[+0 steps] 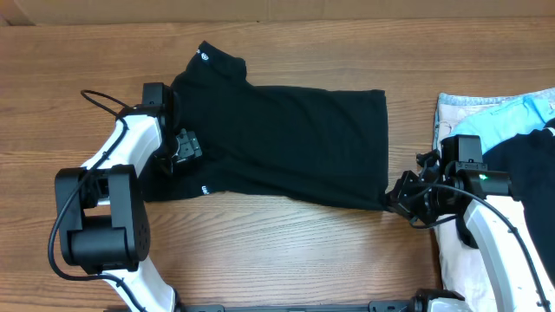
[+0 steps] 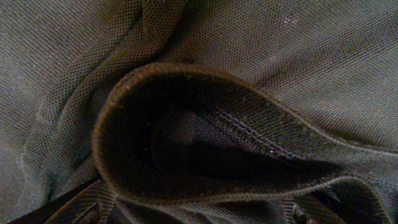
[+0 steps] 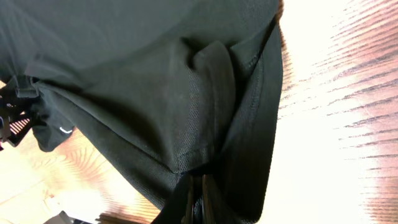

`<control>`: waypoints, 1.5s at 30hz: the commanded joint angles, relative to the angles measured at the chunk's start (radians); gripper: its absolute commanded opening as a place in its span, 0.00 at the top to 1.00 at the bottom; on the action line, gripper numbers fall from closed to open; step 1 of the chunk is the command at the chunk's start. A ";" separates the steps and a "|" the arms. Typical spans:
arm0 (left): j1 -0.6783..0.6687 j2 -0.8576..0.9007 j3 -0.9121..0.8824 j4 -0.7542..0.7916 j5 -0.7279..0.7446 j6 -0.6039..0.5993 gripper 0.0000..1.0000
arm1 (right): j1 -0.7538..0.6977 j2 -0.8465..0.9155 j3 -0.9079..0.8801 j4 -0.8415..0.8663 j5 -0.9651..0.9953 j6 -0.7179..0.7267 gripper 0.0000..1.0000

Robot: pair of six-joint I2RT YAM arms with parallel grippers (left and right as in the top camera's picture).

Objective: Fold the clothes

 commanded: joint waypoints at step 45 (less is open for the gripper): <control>-0.007 0.006 0.016 0.018 0.014 0.012 0.10 | -0.001 0.266 -0.009 0.444 0.217 0.094 0.93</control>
